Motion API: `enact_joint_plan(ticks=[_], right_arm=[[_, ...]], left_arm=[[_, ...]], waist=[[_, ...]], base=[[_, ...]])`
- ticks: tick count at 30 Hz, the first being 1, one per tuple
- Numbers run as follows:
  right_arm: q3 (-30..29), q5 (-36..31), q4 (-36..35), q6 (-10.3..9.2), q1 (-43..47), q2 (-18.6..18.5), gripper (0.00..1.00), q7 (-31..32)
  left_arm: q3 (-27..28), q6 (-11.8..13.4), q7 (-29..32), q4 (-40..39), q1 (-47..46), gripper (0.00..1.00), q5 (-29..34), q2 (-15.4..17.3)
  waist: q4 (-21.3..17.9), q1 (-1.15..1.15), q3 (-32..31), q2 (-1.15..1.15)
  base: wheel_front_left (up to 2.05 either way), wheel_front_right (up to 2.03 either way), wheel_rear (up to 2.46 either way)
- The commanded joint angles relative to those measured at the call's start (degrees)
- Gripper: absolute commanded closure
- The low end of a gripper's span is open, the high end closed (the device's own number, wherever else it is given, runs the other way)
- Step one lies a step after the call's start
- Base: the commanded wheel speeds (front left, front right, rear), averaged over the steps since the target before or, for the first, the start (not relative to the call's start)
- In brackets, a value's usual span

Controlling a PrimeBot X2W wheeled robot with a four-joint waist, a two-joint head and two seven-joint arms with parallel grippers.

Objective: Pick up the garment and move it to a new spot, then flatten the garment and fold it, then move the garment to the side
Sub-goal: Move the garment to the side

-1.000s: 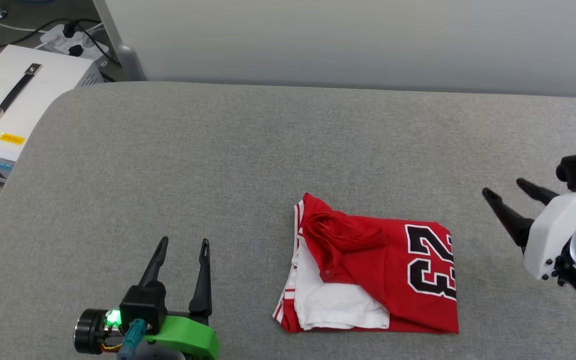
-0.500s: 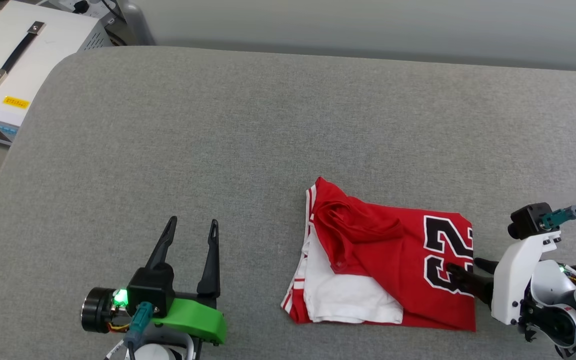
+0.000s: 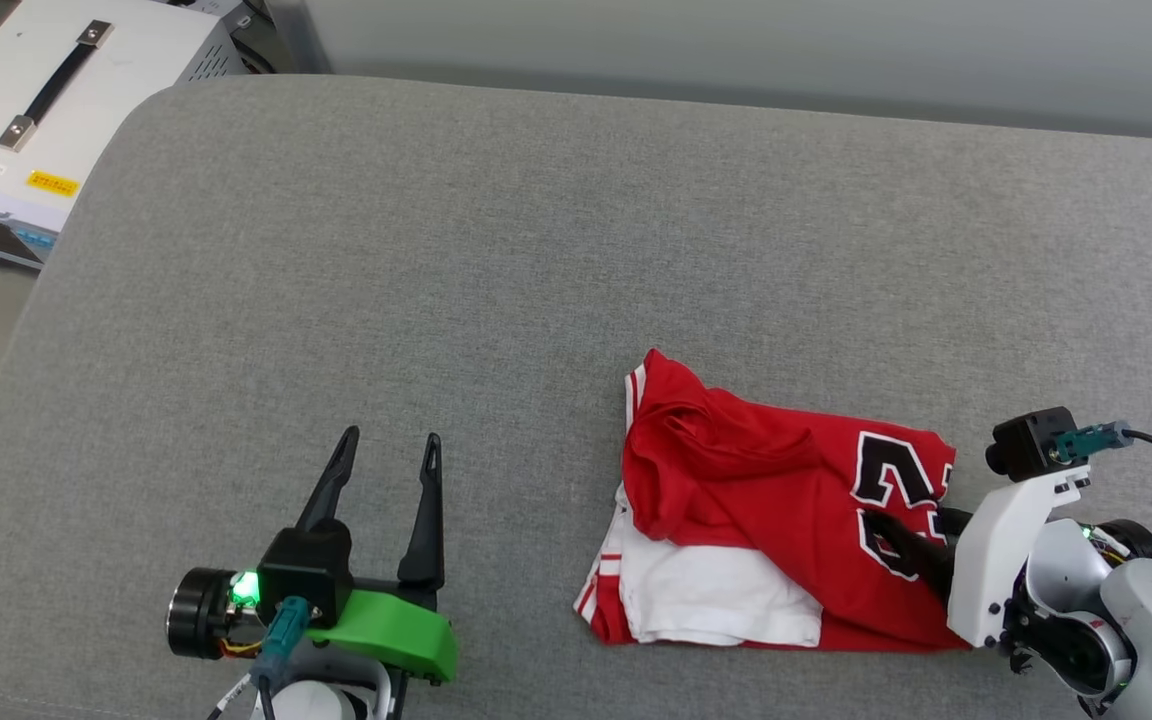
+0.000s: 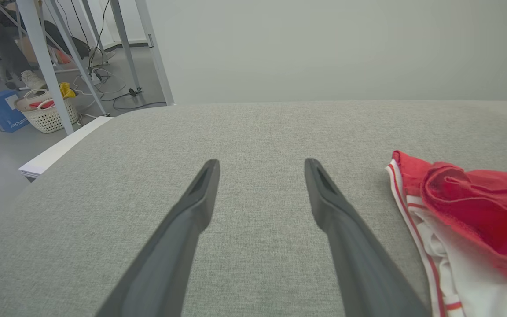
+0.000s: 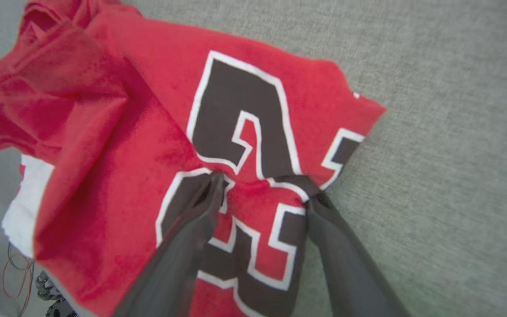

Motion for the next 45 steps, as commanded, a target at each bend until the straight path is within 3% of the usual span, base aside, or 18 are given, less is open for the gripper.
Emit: enact_joint_plan(ticks=[1, 9, 16, 25, 33, 39, 45], right_arm=[[1.54, 0.78, 1.26, -0.03, -0.39, 0.91, 1.00, -1.04], [4.00, -2.17, 0.71, -0.03, -4.91, -1.29, 1.00, -9.63], [5.51, -6.28, -2.65, -0.03, -7.98, -4.77, 1.00, -12.94], [4.89, -10.41, -8.97, -0.03, -9.62, -10.23, 1.00, -11.93], [1.01, -10.91, -12.00, -0.03, -9.49, -12.50, 1.00, -10.20], [-2.35, -10.00, -11.27, -0.03, -10.70, -13.36, 1.00, -9.05], [-4.66, -10.69, -7.29, -0.03, -13.66, -16.70, 1.00, -7.49]], left_arm=[[-0.09, -0.11, -0.34, 0.17, -1.03, 0.00, -0.51, -0.25], [0.20, 0.31, -0.34, 0.47, -0.30, 0.00, -0.89, -0.26], [0.41, 0.69, -0.34, -0.04, 0.62, 0.00, -1.19, -0.26], [1.05, 0.65, -0.34, -1.08, 0.78, 0.00, -0.84, -0.26], [1.86, 0.32, -0.34, -1.85, -0.29, 0.00, -0.25, -0.25], [2.09, -0.28, -0.34, -2.40, -1.89, 0.00, 0.72, 0.27], [2.08, -0.74, -0.34, -3.61, -4.28, 0.00, 1.40, 0.95]], waist=[[0.07, 0.00, 0.01, 0.00], [-0.60, 0.00, -1.40, 0.00], [-3.17, 0.00, -2.58, 0.00], [-9.66, 0.00, -1.73, 0.00], [-16.08, 0.00, 0.40, 0.00], [-19.35, 0.00, 3.29, 0.00], [-19.83, 0.00, 7.55, 0.00]], base=[[0.00, 0.00, 0.00], [0.00, 0.00, 0.00], [0.00, 0.00, 0.00], [0.00, 0.00, 0.00], [0.00, 0.00, 0.00], [0.00, 0.00, 0.00], [0.00, 0.00, 0.00]])
